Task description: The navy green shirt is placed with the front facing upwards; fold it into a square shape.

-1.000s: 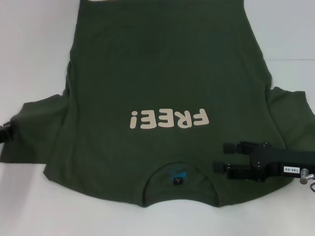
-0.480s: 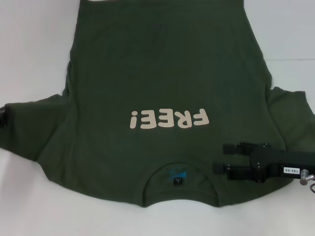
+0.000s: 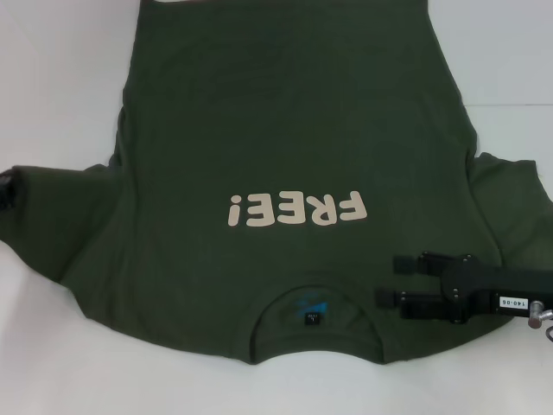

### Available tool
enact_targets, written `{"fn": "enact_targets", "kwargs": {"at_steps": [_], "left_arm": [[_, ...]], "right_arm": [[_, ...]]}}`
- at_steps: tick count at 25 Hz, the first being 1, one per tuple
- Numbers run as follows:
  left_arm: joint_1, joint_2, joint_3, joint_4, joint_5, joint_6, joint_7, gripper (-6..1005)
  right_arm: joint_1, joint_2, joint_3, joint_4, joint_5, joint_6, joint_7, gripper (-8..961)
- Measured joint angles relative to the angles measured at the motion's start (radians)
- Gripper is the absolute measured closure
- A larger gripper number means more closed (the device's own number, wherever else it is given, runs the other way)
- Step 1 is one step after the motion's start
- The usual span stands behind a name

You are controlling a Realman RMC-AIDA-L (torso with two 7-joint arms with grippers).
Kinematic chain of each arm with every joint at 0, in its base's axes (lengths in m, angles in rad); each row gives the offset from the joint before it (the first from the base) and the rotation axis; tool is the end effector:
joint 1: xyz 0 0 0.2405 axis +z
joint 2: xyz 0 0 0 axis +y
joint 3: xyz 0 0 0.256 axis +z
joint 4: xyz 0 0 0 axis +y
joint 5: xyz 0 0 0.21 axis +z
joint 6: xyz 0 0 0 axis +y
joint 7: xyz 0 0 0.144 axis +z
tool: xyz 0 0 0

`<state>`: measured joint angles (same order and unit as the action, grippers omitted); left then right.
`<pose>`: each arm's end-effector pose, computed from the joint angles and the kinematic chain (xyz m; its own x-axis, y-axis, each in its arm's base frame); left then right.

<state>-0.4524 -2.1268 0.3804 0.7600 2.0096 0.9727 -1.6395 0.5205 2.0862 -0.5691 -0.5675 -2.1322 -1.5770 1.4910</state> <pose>-0.3663 0.3569 0.0709 0.4824 0.4583 0.7465 0.8704 -0.1552 -0.4672 0.2827 0.3101 -0.0150 0.6759 -0.5429 -0.4984 -0.6319 -0.7749 -0.0127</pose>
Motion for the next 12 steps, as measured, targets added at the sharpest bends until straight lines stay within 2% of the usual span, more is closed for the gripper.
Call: {"fn": "enact_targets", "kwargs": {"at_steps": [12], "left_arm": [[-0.008, -0.002, 0.061, 0.047, -0.001, -0.001, 0.010, 997]], "right_arm": [[-0.005, 0.001, -0.002, 0.000, 0.000, 0.000, 0.000, 53]]}}
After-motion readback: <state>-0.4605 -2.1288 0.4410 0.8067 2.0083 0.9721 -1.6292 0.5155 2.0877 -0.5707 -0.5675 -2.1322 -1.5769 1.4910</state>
